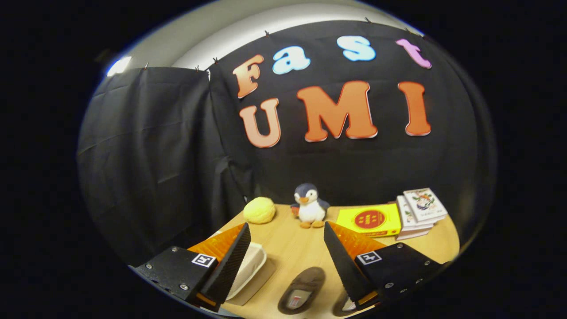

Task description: Open the storage box then place both shoes into the box .Put the left shoe in first, then the right shoe, with the right side of both shoes facing outward in a uniform manner.

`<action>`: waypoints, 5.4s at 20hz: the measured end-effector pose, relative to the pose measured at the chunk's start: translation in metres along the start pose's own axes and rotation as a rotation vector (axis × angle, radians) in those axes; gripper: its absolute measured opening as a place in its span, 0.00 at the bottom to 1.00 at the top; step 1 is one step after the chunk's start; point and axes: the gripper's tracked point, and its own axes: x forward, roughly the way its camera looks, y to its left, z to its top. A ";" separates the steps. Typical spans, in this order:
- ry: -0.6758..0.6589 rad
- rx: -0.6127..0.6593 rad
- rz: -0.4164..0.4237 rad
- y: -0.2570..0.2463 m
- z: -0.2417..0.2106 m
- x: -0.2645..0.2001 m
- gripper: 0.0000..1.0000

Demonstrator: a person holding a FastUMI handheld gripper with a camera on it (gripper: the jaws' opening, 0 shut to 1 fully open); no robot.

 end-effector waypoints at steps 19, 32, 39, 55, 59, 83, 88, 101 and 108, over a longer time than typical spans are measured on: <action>0.549 0.474 0.351 0.089 -0.187 0.058 0.96; 0.588 0.695 0.450 0.112 -0.186 0.054 0.81; 0.479 0.681 0.547 0.134 -0.121 0.035 0.50; 0.409 0.465 0.711 0.335 -0.037 0.085 0.18; 0.464 0.463 0.686 0.371 -0.054 0.108 0.18; 0.413 0.058 -0.177 -0.064 -0.205 0.034 0.91; 0.485 0.105 -0.201 -0.096 -0.256 0.046 0.76; 0.460 0.197 -0.311 -0.115 -0.258 0.088 0.06; 0.330 0.211 -0.305 -0.053 -0.146 0.060 0.04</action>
